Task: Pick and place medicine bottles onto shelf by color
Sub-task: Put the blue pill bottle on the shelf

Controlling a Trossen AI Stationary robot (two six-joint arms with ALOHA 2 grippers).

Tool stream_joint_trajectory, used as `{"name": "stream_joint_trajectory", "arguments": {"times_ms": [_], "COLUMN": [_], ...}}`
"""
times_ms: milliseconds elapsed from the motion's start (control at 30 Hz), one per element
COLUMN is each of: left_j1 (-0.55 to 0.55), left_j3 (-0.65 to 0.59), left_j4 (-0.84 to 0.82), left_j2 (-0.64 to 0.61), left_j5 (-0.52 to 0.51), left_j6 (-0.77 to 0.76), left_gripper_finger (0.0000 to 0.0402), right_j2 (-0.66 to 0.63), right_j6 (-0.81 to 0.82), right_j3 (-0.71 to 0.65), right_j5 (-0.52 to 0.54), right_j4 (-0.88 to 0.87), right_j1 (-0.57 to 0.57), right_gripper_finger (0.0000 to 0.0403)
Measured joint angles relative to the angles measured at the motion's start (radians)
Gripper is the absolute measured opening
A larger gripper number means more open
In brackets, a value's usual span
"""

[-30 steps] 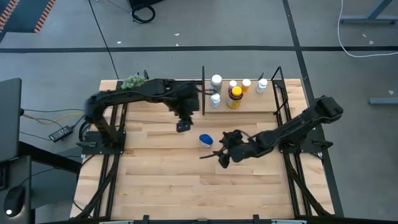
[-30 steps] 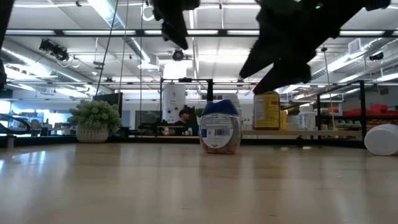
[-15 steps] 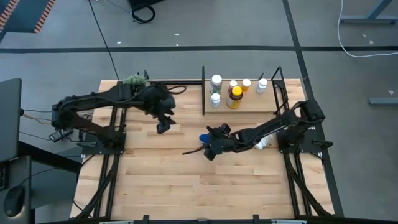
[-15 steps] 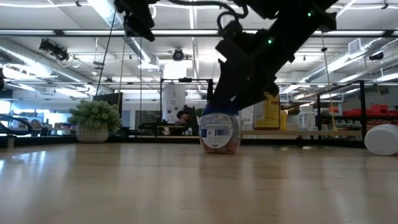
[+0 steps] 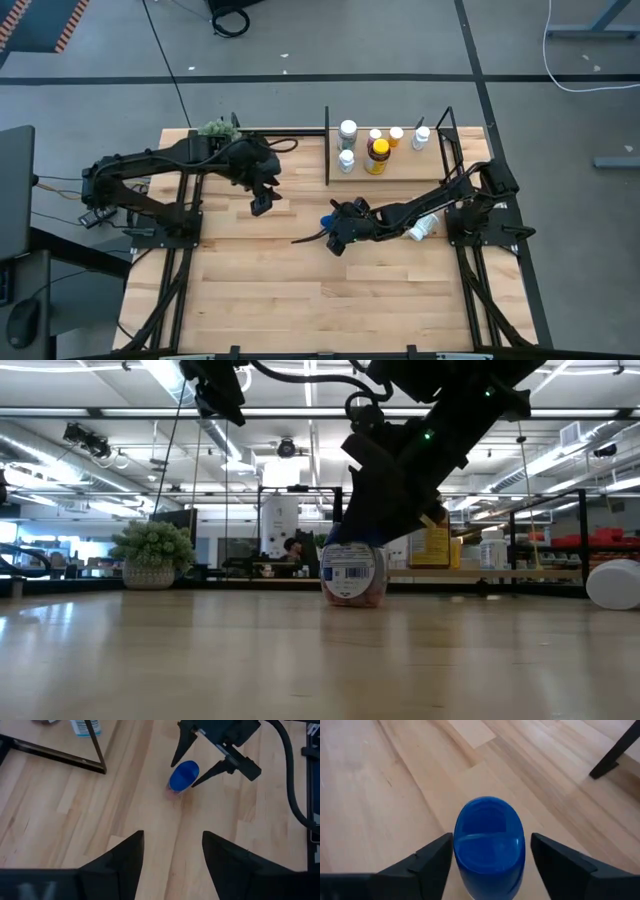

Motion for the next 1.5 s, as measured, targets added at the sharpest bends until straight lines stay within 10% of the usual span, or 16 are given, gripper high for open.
{"name": "stream_joint_trajectory", "arguments": {"times_ms": [233,933,1500], "left_j1": [0.0,0.0,0.0], "left_j3": [0.0,0.0,0.0], "left_j4": [-0.001,0.004,0.006], "left_j2": [0.0,0.001,0.003], "left_j5": [0.0,-0.003,-0.006], "left_j6": [0.004,0.007,0.005], "left_gripper_finger": [0.0196,0.0185,0.0183], "right_j2": [-0.002,-0.256,-0.531], "right_j6": [0.057,0.704,0.958], "right_j3": [0.0,-0.005,-0.218], "right_j5": [-0.007,0.319,0.355], "right_j4": [-0.006,-0.774,-0.797], "right_j1": [-0.008,0.165,0.177], "right_gripper_finger": [0.019,0.02,0.0201]}}
